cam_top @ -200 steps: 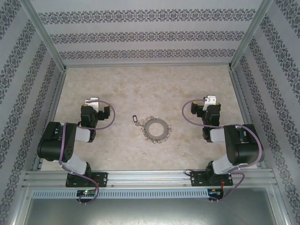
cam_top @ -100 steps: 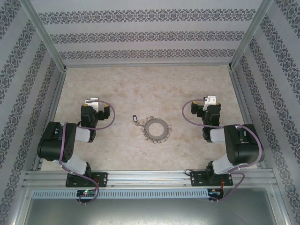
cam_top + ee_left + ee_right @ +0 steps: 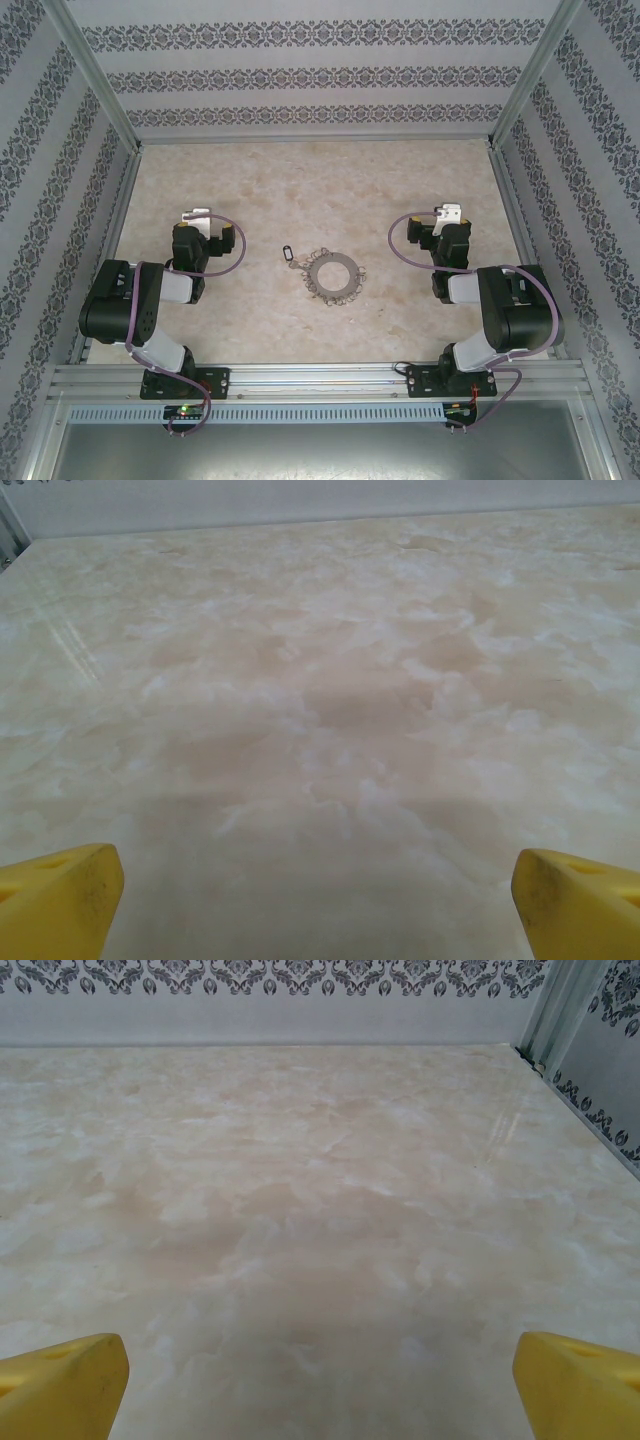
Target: Put the keys on the keyring
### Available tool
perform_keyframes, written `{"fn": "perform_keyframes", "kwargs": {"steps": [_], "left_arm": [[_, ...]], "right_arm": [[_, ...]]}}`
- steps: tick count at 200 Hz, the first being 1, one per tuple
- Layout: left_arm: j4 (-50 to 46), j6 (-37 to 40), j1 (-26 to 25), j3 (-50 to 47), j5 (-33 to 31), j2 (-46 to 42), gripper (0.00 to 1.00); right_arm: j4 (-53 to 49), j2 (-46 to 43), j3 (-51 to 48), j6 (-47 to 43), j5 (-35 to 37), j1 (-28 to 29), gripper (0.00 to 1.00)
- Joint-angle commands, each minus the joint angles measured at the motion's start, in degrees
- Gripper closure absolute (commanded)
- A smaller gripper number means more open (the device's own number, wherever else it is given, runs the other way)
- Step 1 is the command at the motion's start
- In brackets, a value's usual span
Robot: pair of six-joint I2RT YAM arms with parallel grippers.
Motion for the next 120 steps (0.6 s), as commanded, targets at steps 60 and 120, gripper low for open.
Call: {"fn": "perform_keyframes", "kwargs": {"steps": [60,120], "left_arm": [[0.51,-0.12,0.81,1.05,0.85,-0.08,0.00],[0.68,-0.04,0.78,0.83,1.29,-0.11,0.00]], "right_arm": [[2.16,0.35,-0.52,0.88,0.46,0.57,0.02],[2.25,0.36,-0.52,0.91,0.44,0.61,0.02]]}}
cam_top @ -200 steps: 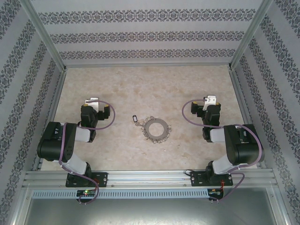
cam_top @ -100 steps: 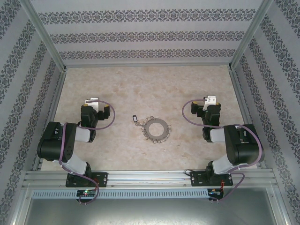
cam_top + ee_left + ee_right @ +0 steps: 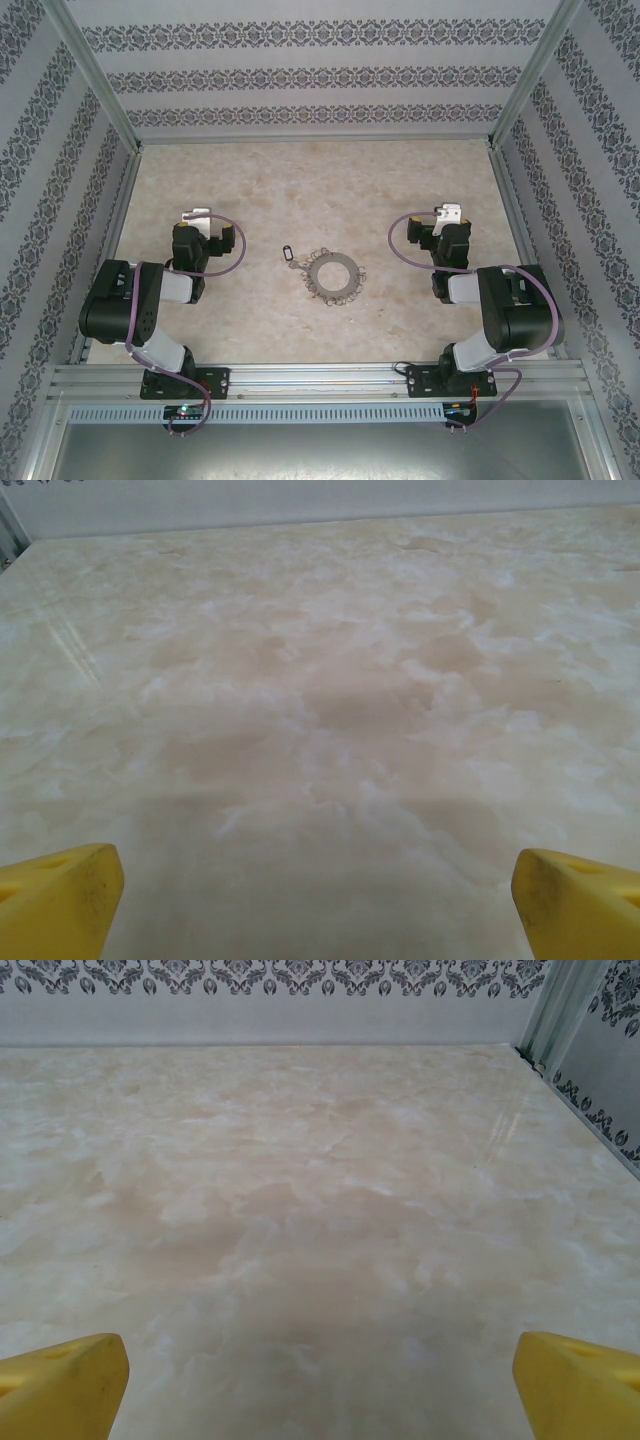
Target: Put the keys on the keyring
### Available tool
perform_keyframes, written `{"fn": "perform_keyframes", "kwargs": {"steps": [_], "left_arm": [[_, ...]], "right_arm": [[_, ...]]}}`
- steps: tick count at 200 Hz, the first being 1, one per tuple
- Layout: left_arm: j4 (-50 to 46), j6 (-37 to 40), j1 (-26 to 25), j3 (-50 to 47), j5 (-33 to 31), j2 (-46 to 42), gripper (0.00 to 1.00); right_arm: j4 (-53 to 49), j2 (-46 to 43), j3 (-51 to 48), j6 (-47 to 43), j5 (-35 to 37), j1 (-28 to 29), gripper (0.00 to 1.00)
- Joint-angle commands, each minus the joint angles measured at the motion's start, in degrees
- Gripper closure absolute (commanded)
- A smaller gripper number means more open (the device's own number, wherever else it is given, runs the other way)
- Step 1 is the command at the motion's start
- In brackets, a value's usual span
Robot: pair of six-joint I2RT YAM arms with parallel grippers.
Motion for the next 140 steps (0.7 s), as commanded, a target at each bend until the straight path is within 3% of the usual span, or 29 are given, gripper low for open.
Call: {"fn": "perform_keyframes", "kwargs": {"steps": [1,32,54,79,95,115,140], "left_arm": [[0.68,0.01,0.80,0.76,1.38,-0.14,0.00],[0.82,0.15,0.80,0.24,1.80,-1.46,0.00],[-3.27,-0.81,0.73,0.22,-0.67,-6.35,0.00],[-20.06,-2.91,0.56,5.58,-2.52,-12.67,0.00],[-36.44,-9.26,0.47,12.50,-3.98,-16.41,0.00],[-48.86,-16.34,0.38,18.86,6.59,-20.53,0.00],[-62.41,-24.60,-0.37,27.13,20.91,-20.47,0.00]], "right_arm": [[2.25,0.35,-0.52,0.92,0.47,0.59,0.02],[2.47,0.01,-0.52,1.15,1.61,0.61,0.02],[-1.32,-5.63,-0.52,1.15,2.33,0.76,0.02],[-10.61,-16.51,-0.52,0.46,4.19,2.28,0.02],[-23.62,-24.93,3.58,4.77,4.55,3.27,0.02],[-43.02,-31.41,9.46,15.30,1.87,3.47,0.02],[-62.89,-28.63,18.18,21.00,-6.38,5.10,0.02]]}}
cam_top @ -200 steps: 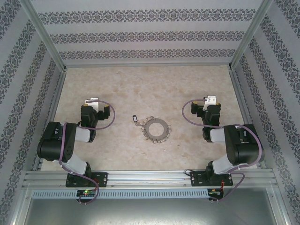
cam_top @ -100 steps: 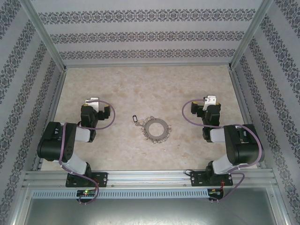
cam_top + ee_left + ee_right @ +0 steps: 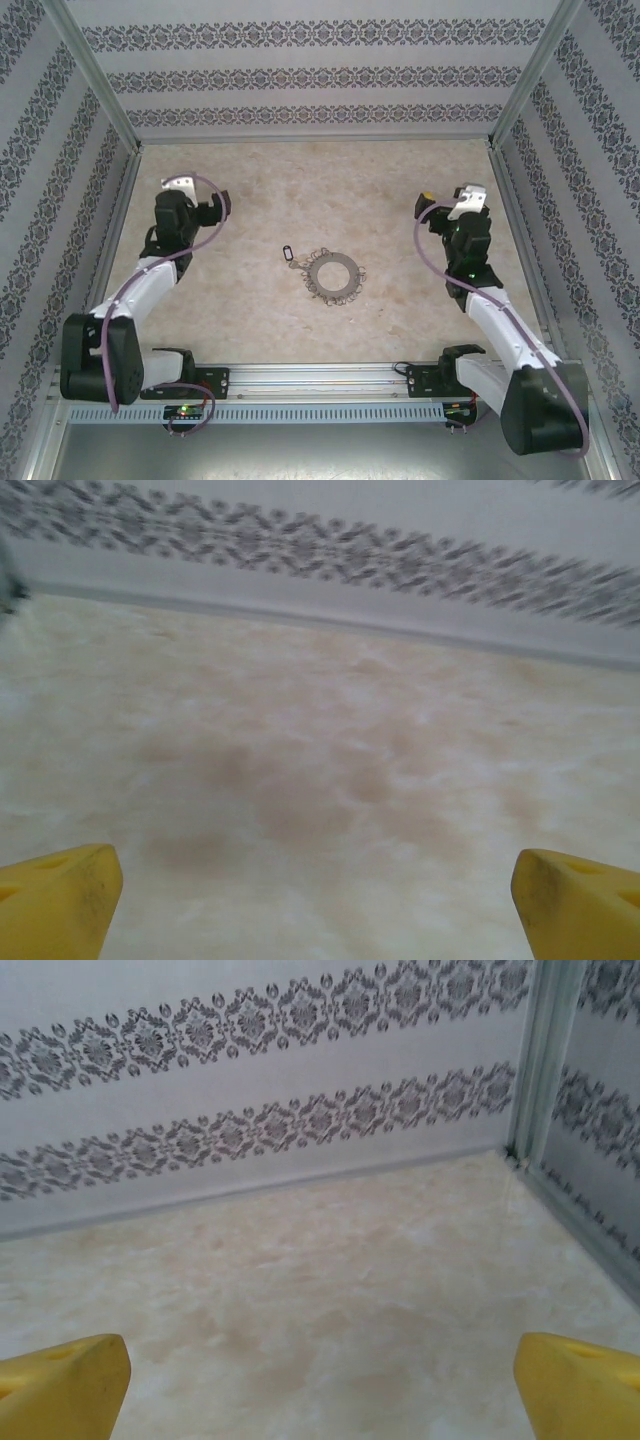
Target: Put the keys on the keyring
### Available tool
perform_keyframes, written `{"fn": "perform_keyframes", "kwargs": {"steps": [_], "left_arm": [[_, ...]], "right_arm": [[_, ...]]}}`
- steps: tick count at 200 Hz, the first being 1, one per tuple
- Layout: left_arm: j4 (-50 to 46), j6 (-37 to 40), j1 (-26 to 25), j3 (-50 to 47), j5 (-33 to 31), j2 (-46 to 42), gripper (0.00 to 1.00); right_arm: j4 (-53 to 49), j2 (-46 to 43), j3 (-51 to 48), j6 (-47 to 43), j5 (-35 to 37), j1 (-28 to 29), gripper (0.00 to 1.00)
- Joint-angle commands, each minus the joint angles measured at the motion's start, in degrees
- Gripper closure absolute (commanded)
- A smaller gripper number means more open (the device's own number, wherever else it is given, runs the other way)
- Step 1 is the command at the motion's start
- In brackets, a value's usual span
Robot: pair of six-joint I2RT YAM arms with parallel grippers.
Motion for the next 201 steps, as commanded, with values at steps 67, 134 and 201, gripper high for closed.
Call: {"fn": "perform_keyframes", "kwargs": {"steps": [67,134,201], "left_arm": [[-33.31,-5.60,-9.55,12.21,25.96,5.13,0.00],[-24.56,-8.55,-13.90,11.91,31.47,7.07,0.00],[-24.91,-8.11,-13.97,11.78,31.64,4.30,0.00]], "right_arm": [[-40.47,12.09,17.60,-0.05,-7.68,21.82,0.02],[-39.66,26.71,24.92,-18.90,-4.06,30.09,0.14],[-37.28,34.65,27.09,-29.23,-14.11,29.74,0.31]]}}
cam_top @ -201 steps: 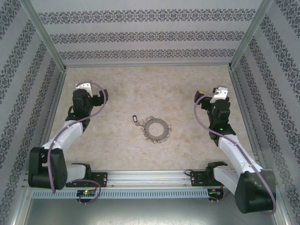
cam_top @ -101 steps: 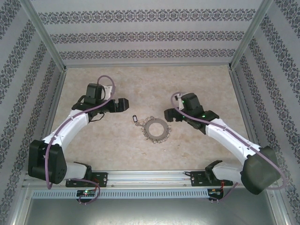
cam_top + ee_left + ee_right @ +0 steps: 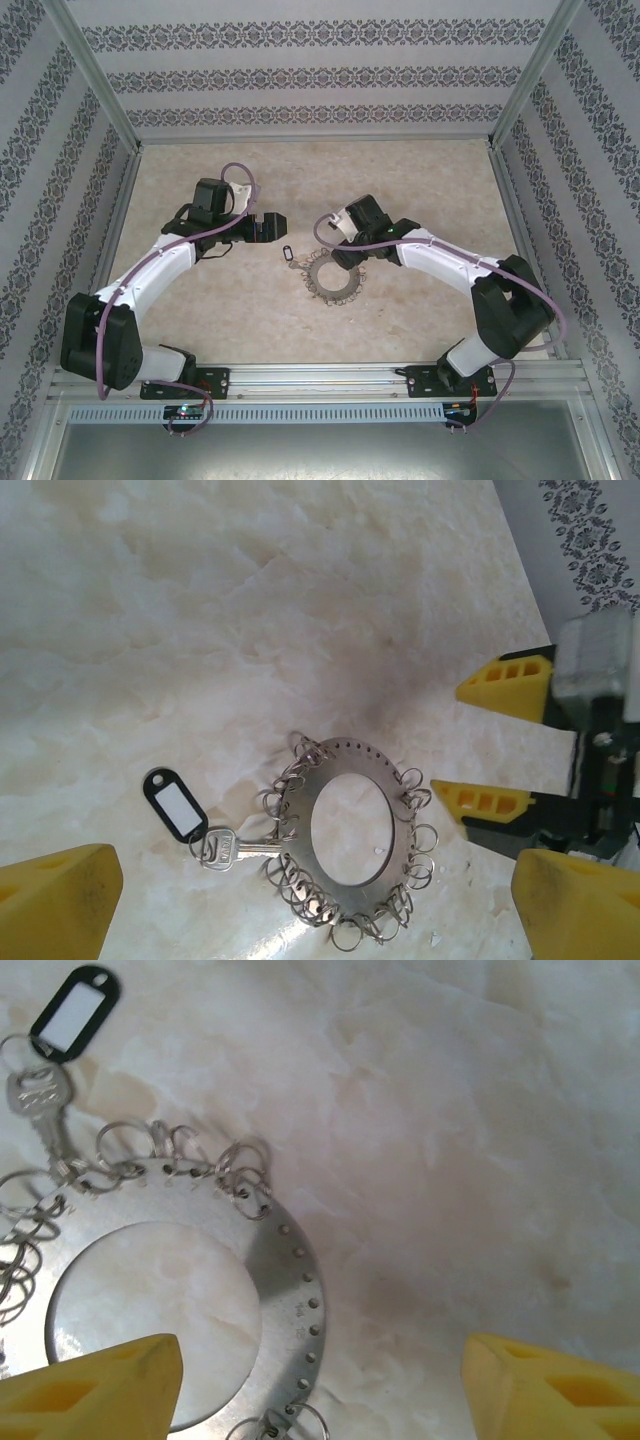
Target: Put the keys on the keyring
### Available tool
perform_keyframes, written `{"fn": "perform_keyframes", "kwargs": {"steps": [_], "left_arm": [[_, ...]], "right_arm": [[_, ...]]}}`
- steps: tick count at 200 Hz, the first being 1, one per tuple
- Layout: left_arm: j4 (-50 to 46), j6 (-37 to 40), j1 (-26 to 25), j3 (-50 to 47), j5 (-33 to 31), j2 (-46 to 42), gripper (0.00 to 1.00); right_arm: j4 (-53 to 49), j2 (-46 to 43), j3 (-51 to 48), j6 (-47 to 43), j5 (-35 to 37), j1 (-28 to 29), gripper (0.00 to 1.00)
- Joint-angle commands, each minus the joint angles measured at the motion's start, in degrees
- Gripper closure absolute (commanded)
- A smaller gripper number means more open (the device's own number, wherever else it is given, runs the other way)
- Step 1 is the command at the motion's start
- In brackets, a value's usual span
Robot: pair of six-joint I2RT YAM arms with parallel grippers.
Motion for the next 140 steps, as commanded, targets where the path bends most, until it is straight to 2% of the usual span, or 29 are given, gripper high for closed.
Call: {"fn": "perform_keyframes", "kwargs": {"steps": [1,39,112,140], "left_arm": [[1.89,-0.77,-0.38,-0.45,1.08,-2.32,0.00],[2.76,-1.55,-0.38,-0.65,1.74,-1.98,0.00],[4.34,-2.52,-0.42,-1.50,2.40,-3.69,0.00],[4.96,-3.01,-0.48,-2.07,2.42,-3.75,0.00]], "right_arm": [[0.74,1.84,1.27,-5.39,-5.68,-0.20,0.31],[4.47,3.08,-0.19,-4.45,-5.80,-0.25,0.40],[-0.84,10.23,7.30,-6.07,-6.86,-0.16,0.47],[-3.00,10.83,8.66,-0.84,-4.62,0.22,0.50]]}}
